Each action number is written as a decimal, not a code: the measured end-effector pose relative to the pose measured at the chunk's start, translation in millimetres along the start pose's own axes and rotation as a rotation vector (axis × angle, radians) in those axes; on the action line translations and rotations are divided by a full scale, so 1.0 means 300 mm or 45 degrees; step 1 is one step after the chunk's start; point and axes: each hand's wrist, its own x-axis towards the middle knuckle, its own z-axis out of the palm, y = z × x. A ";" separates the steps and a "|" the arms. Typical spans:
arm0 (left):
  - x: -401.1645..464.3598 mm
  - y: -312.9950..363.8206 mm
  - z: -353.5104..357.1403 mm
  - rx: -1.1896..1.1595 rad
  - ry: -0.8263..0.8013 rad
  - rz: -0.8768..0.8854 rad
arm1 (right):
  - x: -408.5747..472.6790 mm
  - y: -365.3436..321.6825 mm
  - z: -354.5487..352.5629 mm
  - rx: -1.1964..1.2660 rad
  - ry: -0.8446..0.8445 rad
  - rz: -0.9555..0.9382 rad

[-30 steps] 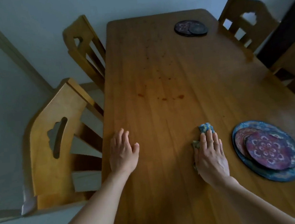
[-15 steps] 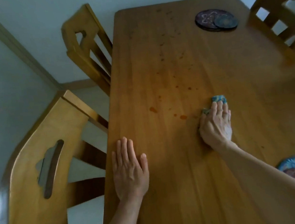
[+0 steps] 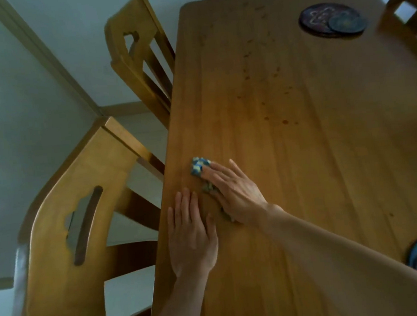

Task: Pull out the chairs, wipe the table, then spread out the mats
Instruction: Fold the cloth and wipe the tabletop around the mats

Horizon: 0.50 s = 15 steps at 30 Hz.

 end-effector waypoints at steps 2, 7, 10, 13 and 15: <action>-0.003 -0.005 -0.002 -0.031 0.015 0.009 | -0.101 0.002 -0.018 0.069 0.018 -0.018; -0.002 0.005 -0.012 -0.034 0.006 0.011 | -0.202 -0.046 -0.147 0.993 0.283 0.535; 0.001 0.003 -0.011 -0.036 0.012 0.009 | -0.218 -0.020 -0.220 1.765 0.579 0.862; -0.001 0.003 -0.010 -0.043 0.002 0.010 | -0.290 0.061 -0.248 1.215 0.763 1.091; 0.000 0.005 -0.012 -0.057 0.004 -0.001 | -0.323 0.086 -0.233 0.783 0.857 1.108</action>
